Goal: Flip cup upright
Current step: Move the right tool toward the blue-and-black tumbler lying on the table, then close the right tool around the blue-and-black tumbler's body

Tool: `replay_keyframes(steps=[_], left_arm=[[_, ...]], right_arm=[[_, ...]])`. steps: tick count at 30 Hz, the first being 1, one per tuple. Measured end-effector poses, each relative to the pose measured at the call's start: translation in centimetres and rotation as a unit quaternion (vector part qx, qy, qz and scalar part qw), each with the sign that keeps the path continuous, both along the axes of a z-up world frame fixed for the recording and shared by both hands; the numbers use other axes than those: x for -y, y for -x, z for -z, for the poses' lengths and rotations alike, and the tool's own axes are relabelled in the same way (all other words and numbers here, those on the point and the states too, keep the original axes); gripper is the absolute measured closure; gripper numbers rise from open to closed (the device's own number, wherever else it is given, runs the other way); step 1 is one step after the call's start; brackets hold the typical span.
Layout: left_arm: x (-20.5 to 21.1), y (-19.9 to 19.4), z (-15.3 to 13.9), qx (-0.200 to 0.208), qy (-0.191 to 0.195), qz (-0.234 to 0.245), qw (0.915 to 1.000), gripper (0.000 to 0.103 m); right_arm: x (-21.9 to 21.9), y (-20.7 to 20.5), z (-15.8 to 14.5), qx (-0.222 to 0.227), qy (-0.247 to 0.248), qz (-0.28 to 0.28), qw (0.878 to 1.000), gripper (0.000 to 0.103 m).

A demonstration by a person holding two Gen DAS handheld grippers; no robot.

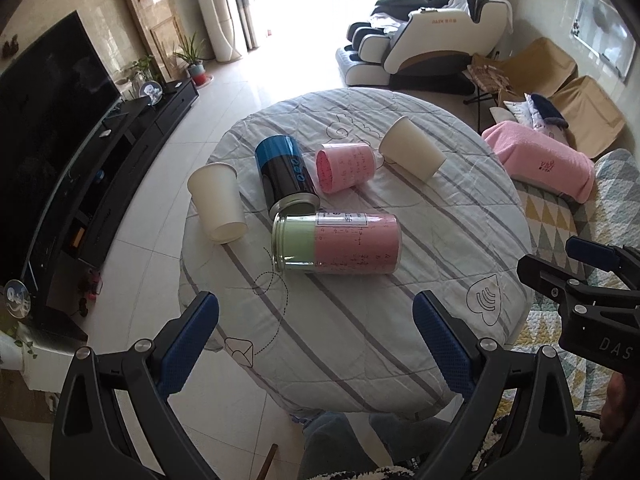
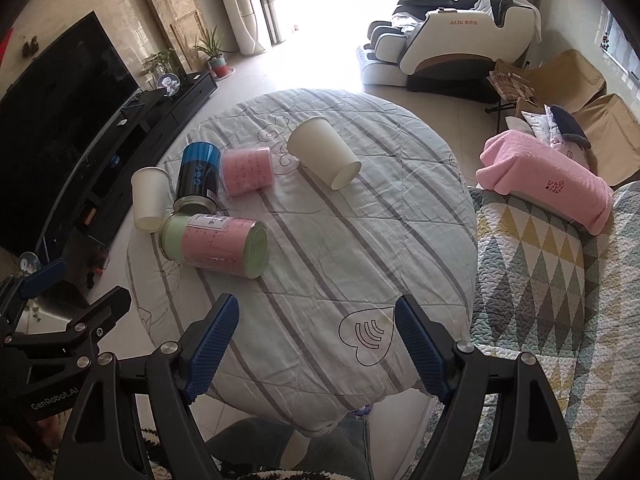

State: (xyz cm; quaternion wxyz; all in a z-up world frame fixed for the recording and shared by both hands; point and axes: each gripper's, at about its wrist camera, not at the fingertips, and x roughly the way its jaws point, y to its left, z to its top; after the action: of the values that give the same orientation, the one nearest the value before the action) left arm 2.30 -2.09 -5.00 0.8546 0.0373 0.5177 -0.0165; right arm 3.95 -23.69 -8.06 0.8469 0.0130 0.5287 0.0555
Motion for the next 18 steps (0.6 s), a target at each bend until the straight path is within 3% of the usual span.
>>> replay_keyframes(steps=[9, 18], left_arm=[[0.8, 0.4, 1.7, -0.033, 0.009, -0.054, 0.998, 0.003], [-2.9, -2.1, 2.7, -0.034, 0.017, -0.013, 0.9992, 0.001]], right_arm=[[0.1, -2.8, 1.4, -0.024, -0.023, -0.053, 0.998, 0.021], [-3.9, -5.5, 2.6, -0.044, -0.027, -0.034, 0.998, 0.021]])
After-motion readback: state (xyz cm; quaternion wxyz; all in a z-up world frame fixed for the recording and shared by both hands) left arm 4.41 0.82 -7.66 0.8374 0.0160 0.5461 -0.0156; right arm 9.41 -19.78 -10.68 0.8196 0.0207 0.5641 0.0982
